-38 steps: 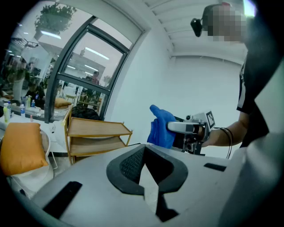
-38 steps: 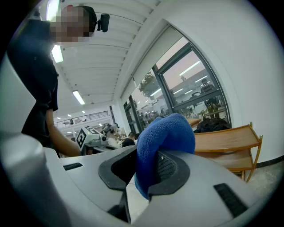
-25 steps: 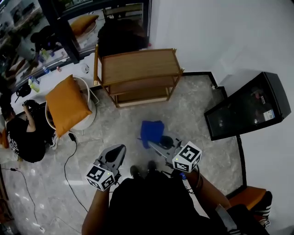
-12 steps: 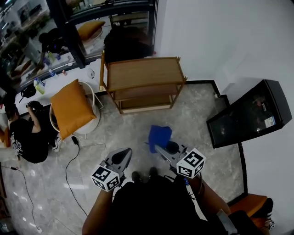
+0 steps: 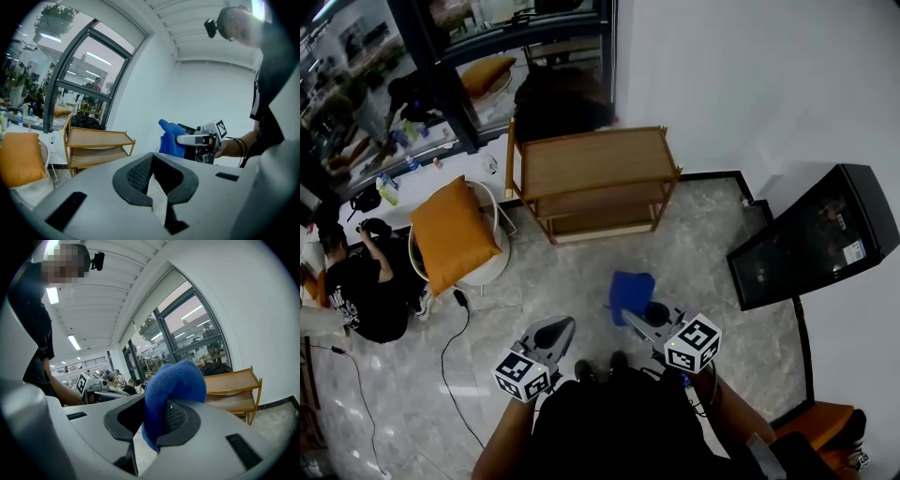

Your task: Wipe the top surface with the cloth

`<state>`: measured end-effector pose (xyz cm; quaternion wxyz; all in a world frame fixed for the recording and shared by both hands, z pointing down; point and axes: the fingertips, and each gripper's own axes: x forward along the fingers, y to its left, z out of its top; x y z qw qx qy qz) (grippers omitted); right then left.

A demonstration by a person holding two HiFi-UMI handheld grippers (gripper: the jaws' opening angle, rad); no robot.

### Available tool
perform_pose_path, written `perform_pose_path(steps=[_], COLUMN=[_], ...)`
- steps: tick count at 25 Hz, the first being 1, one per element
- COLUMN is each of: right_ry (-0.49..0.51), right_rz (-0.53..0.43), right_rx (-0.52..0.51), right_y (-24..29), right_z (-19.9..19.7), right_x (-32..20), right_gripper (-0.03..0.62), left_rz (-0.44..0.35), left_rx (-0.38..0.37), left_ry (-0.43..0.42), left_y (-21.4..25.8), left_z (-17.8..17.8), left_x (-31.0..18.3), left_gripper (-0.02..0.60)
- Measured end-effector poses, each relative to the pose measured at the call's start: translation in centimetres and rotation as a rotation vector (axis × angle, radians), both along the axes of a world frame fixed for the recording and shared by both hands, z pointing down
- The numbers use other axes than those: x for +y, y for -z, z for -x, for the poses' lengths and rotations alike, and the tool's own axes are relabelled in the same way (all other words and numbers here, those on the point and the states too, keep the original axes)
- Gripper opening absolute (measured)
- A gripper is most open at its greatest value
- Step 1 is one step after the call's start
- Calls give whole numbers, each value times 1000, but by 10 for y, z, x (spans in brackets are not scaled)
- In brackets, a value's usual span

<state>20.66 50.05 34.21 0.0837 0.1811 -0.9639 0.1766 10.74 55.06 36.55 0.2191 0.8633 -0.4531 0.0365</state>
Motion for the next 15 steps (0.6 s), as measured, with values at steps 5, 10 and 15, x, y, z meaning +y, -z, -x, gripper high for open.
perform_pose_path(steps=[5,10,15], right_ry=[16,25,10], right_rz=[18,33,57], right_rx=[-4,-13,-10], right_y=[-5,-7,-16], right_z=[-8,-8,-9], right_x=[-1,-3,-10], right_gripper=[81,81,81], left_rz=[6,15,46], left_rx=[11,-2,-10], left_ry=[8,4,7], left_y=[0,0,-11], left_z=[-10,-14,-5], left_x=[-1,-2,-4], left_gripper=[5,5,5])
